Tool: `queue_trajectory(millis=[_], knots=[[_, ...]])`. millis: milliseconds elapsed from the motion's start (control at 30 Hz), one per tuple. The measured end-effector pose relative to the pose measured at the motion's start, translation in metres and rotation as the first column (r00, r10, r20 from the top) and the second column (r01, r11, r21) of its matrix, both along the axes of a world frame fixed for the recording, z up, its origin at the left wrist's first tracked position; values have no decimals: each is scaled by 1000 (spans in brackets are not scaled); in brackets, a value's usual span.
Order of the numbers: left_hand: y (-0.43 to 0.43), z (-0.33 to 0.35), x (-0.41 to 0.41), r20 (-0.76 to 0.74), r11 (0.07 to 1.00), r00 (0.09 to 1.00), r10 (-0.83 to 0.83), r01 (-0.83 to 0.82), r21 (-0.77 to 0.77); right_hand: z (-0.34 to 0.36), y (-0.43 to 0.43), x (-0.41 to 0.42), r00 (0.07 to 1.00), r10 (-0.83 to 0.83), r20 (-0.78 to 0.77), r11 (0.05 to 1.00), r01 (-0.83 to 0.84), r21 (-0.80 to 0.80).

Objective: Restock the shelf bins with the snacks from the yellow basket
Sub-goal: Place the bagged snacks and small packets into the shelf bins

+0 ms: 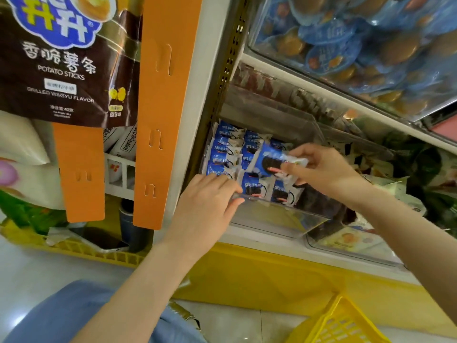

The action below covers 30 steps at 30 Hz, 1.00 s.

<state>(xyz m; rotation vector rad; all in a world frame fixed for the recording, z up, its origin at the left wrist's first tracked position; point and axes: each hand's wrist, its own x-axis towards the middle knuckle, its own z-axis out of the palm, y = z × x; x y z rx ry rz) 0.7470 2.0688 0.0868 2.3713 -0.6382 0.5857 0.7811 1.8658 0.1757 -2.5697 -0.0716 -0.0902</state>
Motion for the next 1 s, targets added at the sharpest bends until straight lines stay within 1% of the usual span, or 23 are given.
queue_trajectory(millis=[100, 167, 267, 300, 433, 500, 667, 733, 833, 867, 900, 1000], knots=[[0, -2, 1, 5, 1000, 1000, 16, -16, -25, -21, 13, 19, 978, 172, -117, 977, -184, -103], [0, -3, 1, 21, 999, 1000, 22, -21, -45, -36, 23, 30, 947, 256, -194, 958, -275, -82], [0, -6, 2, 36, 997, 999, 14, -11, -77, -56, 36, 45, 917, 286, -279, 955, -295, 12], [0, -7, 2, 45, 997, 999, 13, -10, -81, -63, 39, 50, 915, 288, -283, 955, -298, 6], [-1, -8, 4, 54, 996, 998, 14, -9, -94, -76, 43, 62, 940, 270, -209, 953, -292, -82], [-2, -9, 5, 48, 996, 999, 13, -8, -94, -76, 44, 65, 949, 251, -191, 961, -268, -68], [-2, -9, 5, 51, 996, 999, 16, -11, -93, -69, 49, 56, 953, 222, -208, 971, -235, -40], [-2, -9, 4, 48, 996, 999, 24, -20, -84, -59, 47, 42, 967, 202, -154, 978, -207, -22], [-5, -10, 3, 54, 997, 997, 46, -43, -68, -49, 36, 5, 990, 118, -78, 993, -119, -11], [-6, -10, 2, 58, 997, 997, 59, -55, -62, -48, 30, -11, 992, 115, -49, 993, -117, -34], [-8, -10, 1, 65, 996, 995, 72, -68, -54, -48, 24, -29, 991, 134, -13, 986, -135, -101], [-15, -12, -5, 107, 995, 990, 95, -94, -16, -58, -1, -77, 968, 241, 63, 908, -203, -365]])
